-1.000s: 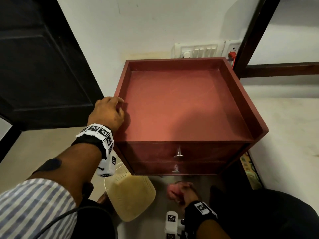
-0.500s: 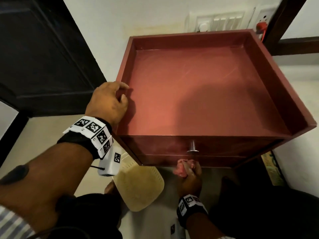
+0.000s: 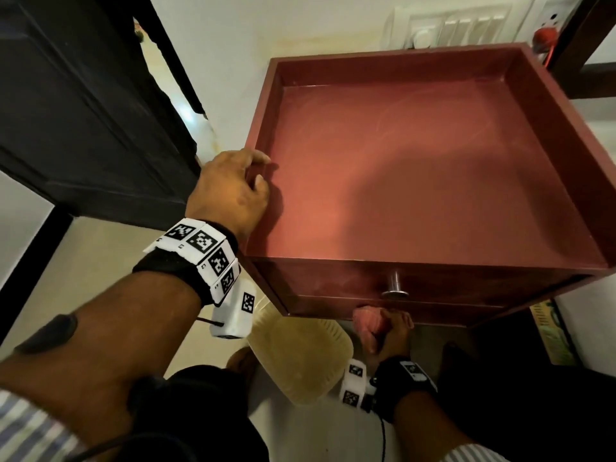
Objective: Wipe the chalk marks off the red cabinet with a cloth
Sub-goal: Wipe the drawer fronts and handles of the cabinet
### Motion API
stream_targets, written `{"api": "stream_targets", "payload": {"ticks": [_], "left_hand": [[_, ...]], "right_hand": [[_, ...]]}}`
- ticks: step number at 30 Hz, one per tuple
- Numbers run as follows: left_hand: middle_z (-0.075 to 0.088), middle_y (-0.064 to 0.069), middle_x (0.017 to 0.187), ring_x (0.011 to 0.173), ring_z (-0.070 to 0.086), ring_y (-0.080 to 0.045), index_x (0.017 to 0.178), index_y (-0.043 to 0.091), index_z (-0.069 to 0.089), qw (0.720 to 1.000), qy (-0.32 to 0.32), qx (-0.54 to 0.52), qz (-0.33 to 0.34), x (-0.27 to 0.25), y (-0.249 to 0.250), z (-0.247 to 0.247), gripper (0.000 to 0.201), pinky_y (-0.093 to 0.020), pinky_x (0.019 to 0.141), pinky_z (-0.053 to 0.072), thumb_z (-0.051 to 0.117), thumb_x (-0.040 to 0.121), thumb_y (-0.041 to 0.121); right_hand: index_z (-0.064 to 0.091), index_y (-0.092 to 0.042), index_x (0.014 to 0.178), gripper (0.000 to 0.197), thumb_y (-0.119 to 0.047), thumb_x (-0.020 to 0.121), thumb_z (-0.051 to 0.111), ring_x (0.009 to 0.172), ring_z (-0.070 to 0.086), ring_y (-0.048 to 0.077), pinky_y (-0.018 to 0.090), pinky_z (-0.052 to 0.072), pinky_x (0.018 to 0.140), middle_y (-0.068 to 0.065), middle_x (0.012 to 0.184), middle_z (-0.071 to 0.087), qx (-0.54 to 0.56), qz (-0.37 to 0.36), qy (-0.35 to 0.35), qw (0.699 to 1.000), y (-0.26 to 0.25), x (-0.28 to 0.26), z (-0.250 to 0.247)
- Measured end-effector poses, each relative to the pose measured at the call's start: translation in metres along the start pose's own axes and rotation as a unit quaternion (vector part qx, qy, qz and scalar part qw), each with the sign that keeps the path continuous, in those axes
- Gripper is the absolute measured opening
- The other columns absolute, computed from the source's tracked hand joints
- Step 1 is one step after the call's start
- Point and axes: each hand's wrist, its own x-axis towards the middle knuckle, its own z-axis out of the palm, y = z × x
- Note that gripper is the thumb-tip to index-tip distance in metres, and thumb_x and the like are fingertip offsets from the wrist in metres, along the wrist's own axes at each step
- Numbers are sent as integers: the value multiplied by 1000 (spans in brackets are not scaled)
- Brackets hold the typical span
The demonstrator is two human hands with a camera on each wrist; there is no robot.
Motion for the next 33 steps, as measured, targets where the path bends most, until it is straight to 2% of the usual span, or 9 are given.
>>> {"api": "stream_targets", "payload": {"ticks": [3,7,11,16,20,24,26,30,33], "left_hand": [[67,1,131,124,62,-23,124,33,69,1000,-1,7,-1,0,0,1,34,-45,106,54,57,94,21],[68,2,129,122,62,-22,123,34,69,1000,3,9,-3,0,-1,0,33,-43,104,54,58,94,22],[68,1,129,122,62,-22,123,32,70,1000,4,9,-4,-1,0,1,33,-40,105,54,58,95,20],[67,2,129,122,62,-22,122,34,69,1000,1,10,-11,0,1,-1,32,-42,104,54,59,94,22],[66,3,130,123,61,-20,123,35,68,1000,-2,7,-12,-1,1,-1,32,-41,103,55,58,96,22],[66,3,131,124,60,-19,123,35,68,1000,-1,5,-11,-1,1,-2,32,-39,103,54,57,96,22],[66,4,131,125,60,-18,122,36,69,1000,3,1,-14,-1,-1,-3,32,-39,103,54,57,96,22],[66,5,130,125,58,-18,120,38,69,1000,-1,2,-13,-1,1,-1,31,-39,102,55,56,95,22],[65,7,131,127,54,-17,120,38,68,1000,1,7,-14,-1,0,-1,31,-36,101,53,56,97,23]], "right_hand": [[43,-19,57,23,-17,68,62,43,51,13,20,48,45,-1,48,48,74,37,-53,995,-3,1,5],[37,-24,50,32,-20,62,67,39,40,9,19,43,45,-5,45,39,100,20,-50,994,-2,-3,13],[45,-20,63,30,-21,93,50,37,47,10,19,44,46,6,58,48,-34,-49,53,997,4,-14,22],[54,-18,99,36,-5,72,74,72,66,33,43,57,68,16,86,63,-290,-159,142,933,14,-22,26],[49,-23,105,40,-12,75,74,76,59,31,33,44,74,8,90,62,-396,-209,177,876,14,-27,13],[66,-17,88,15,-17,76,74,71,66,15,40,50,74,14,85,66,-214,-156,100,959,8,-22,12],[71,-11,96,52,-47,59,78,80,67,29,40,51,73,18,94,68,-80,-57,84,992,9,-15,16],[61,-11,100,42,-43,74,50,78,61,28,35,49,71,12,84,63,15,32,-23,999,-1,-24,29],[59,-9,75,28,-31,63,46,51,65,23,27,54,47,9,63,61,51,10,-68,996,-9,-26,32]]}}
